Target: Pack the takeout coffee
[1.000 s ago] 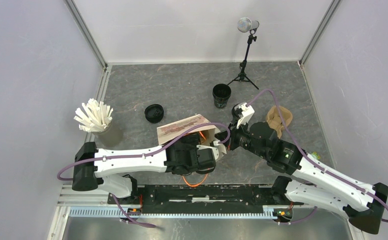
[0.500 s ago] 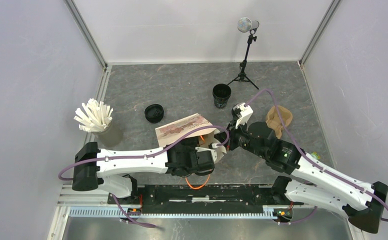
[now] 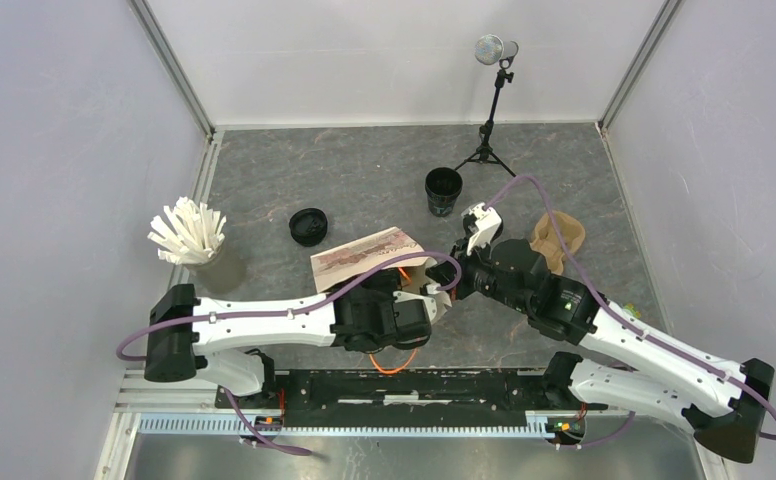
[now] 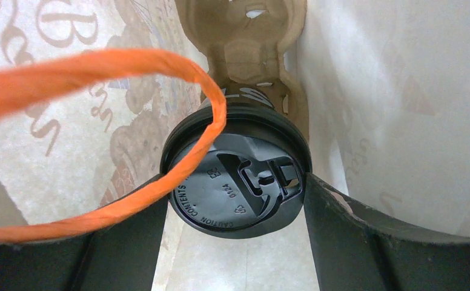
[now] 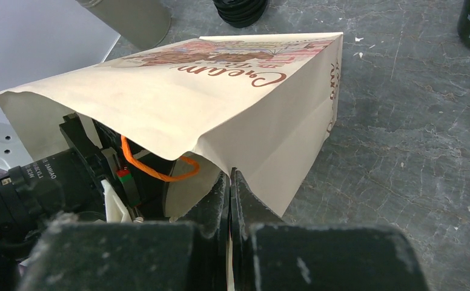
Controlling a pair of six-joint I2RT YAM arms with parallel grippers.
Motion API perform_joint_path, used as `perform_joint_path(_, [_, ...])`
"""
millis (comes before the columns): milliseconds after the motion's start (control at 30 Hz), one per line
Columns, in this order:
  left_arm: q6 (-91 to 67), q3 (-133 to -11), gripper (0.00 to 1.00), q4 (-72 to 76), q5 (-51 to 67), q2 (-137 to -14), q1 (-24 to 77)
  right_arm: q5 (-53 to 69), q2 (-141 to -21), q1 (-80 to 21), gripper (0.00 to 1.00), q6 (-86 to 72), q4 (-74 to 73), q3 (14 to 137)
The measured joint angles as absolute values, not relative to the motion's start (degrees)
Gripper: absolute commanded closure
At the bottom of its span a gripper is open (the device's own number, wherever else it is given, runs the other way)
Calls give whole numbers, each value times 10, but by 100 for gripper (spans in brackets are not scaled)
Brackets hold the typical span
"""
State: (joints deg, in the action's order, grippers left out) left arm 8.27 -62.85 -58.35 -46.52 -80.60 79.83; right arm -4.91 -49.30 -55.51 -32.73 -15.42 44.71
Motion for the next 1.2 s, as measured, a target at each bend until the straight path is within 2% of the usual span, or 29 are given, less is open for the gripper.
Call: perform_joint_path(1200, [130,-579,50,-542,-435,-798,766,-39,-491,-555,100,-333,-160,450])
